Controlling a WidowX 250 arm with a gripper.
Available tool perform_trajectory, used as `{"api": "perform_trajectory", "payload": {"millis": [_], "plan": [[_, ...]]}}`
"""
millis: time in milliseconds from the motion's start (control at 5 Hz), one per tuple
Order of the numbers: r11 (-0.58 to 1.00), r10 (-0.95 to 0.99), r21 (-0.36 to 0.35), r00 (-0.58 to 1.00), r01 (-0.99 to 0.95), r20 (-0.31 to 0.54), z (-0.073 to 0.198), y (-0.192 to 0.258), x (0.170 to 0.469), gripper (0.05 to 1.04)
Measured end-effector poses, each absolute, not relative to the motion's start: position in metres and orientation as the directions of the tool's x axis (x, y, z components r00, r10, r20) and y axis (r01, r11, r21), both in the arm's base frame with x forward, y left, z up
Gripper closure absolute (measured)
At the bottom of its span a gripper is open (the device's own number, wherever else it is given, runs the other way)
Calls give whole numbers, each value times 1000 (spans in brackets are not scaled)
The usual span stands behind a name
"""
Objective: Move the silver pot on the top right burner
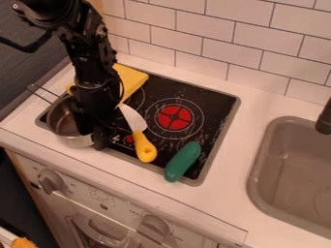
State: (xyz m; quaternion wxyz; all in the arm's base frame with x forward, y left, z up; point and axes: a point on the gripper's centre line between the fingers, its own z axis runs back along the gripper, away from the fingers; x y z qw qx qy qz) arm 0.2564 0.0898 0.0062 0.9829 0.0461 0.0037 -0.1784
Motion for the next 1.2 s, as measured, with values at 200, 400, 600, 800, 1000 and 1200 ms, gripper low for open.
{"api": "perform_trajectory", "payload": {"millis": [200, 400, 600, 800, 1000, 1200], "plan": [[930, -358, 80, 934, 358, -22, 9, 86, 257, 678], [922, -385, 43, 923, 385, -11, 15, 79, 255, 893], [900, -434, 59, 900, 431, 51, 39, 66, 262, 998], [886, -463, 83, 878, 456, 120, 65, 57, 274, 1004], [855, -517, 120, 840, 504, 164, 89, 29, 301, 1004], [829, -556, 158, 820, 536, 138, 92, -10, 329, 1004]]}}
